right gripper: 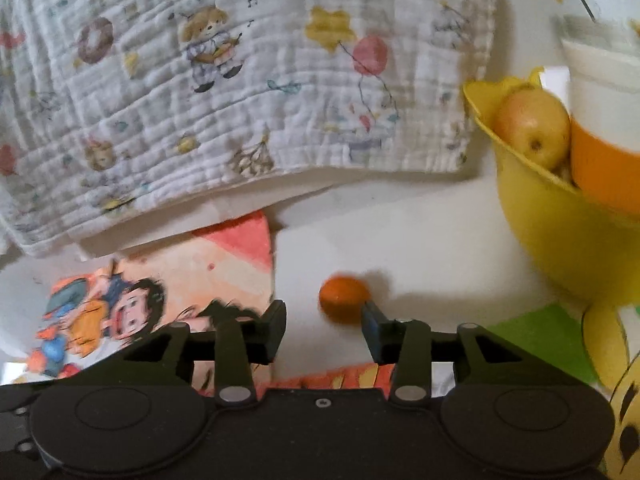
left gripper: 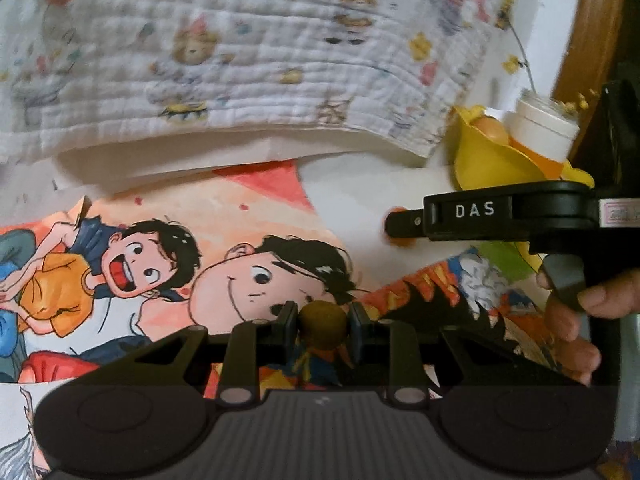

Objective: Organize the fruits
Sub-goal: 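Close the right tool on the orange mandarin while the left tool holds the brown fruit, then carry the mandarin with the right tool while the left tool carries the brown fruit over the tray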

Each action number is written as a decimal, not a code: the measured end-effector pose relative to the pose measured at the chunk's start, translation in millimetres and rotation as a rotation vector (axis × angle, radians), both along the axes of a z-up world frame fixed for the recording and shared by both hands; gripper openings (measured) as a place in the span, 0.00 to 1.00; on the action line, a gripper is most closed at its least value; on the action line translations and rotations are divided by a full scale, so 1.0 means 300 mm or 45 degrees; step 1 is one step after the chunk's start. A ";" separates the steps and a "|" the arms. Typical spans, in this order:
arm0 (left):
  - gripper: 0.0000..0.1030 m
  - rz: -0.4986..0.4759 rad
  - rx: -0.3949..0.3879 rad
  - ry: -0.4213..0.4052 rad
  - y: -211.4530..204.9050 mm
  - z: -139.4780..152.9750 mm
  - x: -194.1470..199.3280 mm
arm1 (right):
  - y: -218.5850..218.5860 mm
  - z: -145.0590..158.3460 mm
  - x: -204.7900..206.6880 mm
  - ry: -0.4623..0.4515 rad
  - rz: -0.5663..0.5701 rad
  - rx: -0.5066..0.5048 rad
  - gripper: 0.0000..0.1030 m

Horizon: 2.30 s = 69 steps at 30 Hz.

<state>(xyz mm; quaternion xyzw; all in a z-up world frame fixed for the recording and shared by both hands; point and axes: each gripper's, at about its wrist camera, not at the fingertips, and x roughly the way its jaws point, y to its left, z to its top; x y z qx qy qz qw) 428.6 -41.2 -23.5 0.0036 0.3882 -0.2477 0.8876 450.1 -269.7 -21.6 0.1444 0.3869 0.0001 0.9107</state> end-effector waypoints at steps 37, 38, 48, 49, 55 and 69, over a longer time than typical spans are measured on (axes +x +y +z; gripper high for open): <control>0.29 -0.033 0.037 -0.095 -0.018 0.133 -0.138 | -0.031 0.147 -0.233 -0.050 0.167 0.091 0.32; 0.29 -0.034 0.040 -0.109 -0.019 0.148 -0.161 | -0.031 0.157 -0.262 -0.059 0.189 0.091 0.32; 0.29 -0.043 0.015 -0.169 0.011 0.233 -0.409 | -0.004 0.237 -0.605 -0.161 0.395 0.058 0.32; 0.29 -0.043 0.007 -0.171 0.014 0.237 -0.434 | 0.003 0.242 -0.638 -0.171 0.413 0.054 0.32; 0.29 -0.039 -0.029 -0.167 0.040 0.238 -0.573 | 0.037 0.258 -0.825 -0.210 0.495 0.046 0.32; 0.29 0.036 -0.076 -0.200 0.132 0.196 -0.844 | 0.050 0.197 -1.075 -0.238 0.527 0.020 0.32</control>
